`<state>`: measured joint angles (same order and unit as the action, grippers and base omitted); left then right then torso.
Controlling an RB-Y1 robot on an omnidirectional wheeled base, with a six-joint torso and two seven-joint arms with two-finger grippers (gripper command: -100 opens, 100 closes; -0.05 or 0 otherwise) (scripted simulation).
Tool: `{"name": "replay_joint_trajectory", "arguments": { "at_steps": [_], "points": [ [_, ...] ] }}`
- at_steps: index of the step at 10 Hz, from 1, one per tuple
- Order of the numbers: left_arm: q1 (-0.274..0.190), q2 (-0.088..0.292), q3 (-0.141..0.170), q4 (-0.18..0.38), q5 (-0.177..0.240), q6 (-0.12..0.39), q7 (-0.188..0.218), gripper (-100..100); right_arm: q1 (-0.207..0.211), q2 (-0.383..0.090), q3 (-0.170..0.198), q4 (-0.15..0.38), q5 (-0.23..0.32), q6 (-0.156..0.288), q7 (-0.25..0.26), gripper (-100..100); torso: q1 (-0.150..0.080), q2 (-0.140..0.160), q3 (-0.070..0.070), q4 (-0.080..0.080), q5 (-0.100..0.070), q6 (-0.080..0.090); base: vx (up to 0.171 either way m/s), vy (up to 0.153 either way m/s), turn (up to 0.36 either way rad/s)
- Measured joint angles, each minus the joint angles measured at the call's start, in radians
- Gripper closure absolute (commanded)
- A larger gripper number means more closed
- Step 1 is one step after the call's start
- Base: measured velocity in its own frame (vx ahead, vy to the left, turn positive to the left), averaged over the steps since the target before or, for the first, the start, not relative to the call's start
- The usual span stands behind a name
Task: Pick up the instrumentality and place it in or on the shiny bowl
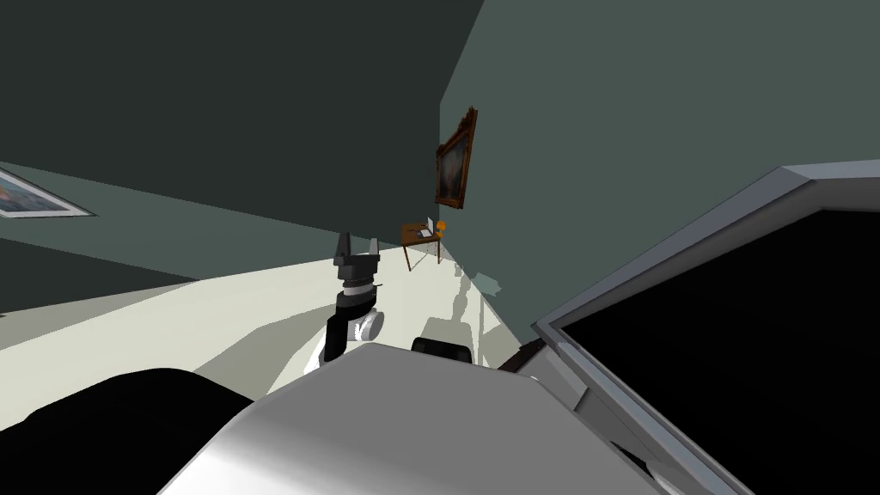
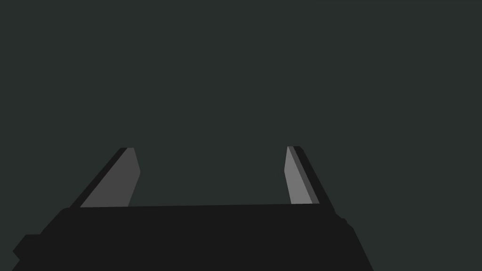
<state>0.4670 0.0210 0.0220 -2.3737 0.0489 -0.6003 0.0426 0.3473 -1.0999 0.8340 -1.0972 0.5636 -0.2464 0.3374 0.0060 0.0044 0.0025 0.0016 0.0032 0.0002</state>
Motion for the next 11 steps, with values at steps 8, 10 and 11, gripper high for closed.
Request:
{"name": "replay_joint_trajectory", "arguments": {
  "at_steps": [8, 10, 11],
  "points": [
    [0.0, 0.0, 0.0, 0.0, 0.0, 0.0, 0.0, 0, -0.046, -0.216, -0.044, -0.08, -0.087, -0.064, -0.026, 100, 0.001, 0.006, 0.004, 0.001, 0.001, 0.0, -0.128, 0.095, 0.019],
    [0.0, 0.0, 0.0, 0.0, 0.0, 0.0, 0.0, 0, -0.061, -0.257, -0.04, -0.096, -0.134, -0.103, -0.033, 100, -0.003, 0.008, 0.004, 0.001, 0.0, 0.001, -0.167, 0.001, 0.068],
    [0.0, 0.0, 0.0, 0.0, 0.0, 0.0, 0.0, 0, -0.071, -0.278, -0.03, -0.11, -0.157, -0.119, -0.043, 100, -0.003, 0.008, 0.004, 0.001, -0.001, 0.001, -0.13, -0.001, 0.036]
  ]
}}
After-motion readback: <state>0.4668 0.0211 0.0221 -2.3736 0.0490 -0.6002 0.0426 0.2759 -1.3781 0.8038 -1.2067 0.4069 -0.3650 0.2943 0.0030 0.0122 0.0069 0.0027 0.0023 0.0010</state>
